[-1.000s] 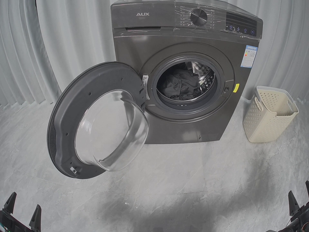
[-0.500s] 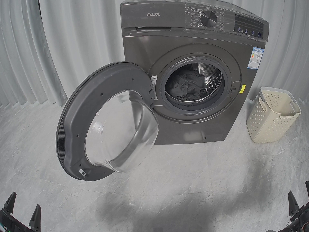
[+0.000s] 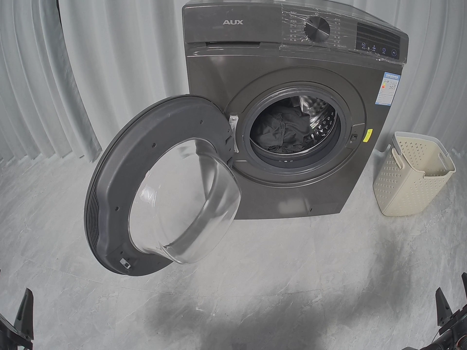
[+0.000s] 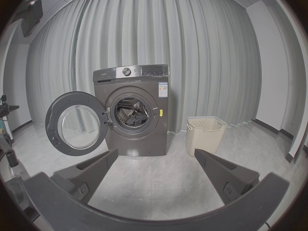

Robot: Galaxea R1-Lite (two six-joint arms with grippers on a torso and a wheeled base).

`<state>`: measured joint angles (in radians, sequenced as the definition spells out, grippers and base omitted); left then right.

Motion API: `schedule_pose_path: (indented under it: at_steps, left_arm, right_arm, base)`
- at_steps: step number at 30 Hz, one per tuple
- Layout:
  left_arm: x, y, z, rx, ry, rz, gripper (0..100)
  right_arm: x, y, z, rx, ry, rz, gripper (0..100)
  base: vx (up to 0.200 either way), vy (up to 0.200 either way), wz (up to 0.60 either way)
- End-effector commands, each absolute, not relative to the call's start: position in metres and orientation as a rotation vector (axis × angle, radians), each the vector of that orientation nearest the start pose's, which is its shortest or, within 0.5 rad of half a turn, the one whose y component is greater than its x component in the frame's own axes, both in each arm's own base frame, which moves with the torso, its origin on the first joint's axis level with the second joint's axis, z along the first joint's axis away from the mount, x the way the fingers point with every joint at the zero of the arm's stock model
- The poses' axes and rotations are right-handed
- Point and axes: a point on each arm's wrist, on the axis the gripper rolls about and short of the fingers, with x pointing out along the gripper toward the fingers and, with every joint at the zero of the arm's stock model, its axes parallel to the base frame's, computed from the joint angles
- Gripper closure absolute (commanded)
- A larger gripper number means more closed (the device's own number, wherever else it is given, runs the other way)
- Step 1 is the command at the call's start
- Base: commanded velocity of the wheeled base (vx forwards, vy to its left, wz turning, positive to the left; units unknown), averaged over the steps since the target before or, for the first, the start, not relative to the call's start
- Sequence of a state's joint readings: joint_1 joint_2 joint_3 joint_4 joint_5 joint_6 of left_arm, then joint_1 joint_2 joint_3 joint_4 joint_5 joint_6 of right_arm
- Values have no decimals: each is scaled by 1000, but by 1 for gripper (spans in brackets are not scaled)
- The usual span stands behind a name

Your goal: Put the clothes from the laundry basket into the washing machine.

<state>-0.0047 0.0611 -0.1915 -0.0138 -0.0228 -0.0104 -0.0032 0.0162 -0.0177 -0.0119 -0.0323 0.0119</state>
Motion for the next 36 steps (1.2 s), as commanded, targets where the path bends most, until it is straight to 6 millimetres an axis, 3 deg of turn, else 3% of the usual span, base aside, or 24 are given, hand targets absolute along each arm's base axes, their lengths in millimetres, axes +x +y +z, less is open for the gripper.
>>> schedule_pose_path:
  at_steps: [1, 2, 3, 4, 10, 22, 36]
  left_arm:
    - [-5, -2, 165, -13, 24, -112, 0]
    - [13, -3, 173, -15, 84, -150, 0]
    - [13, -3, 173, -15, 84, -150, 0]
    - [27, -4, 179, -17, 112, -180, 0]
    - [67, -8, 182, -29, 199, -268, 0]
    - [123, -12, 173, -54, 314, -354, 0]
    - [185, -19, 161, -48, 297, -412, 0]
  right_arm:
    - [-23, -1, 77, 12, -12, -35, 0]
    - [-23, -1, 77, 12, -12, -35, 0]
    - [-23, -1, 77, 12, -14, -35, 0]
    - [-23, -1, 77, 12, -12, -35, 0]
    - [-23, -1, 77, 12, -12, -35, 0]
    - [-23, -1, 77, 12, -12, -35, 0]
    - [-23, -1, 77, 12, -12, -35, 0]
  base:
    - [0, 0, 0]
    - [0, 0, 0]
    - [0, 0, 0]
    - [0, 0, 0]
    - [0, 0, 0]
    - [0, 0, 0]
    - [0, 0, 0]
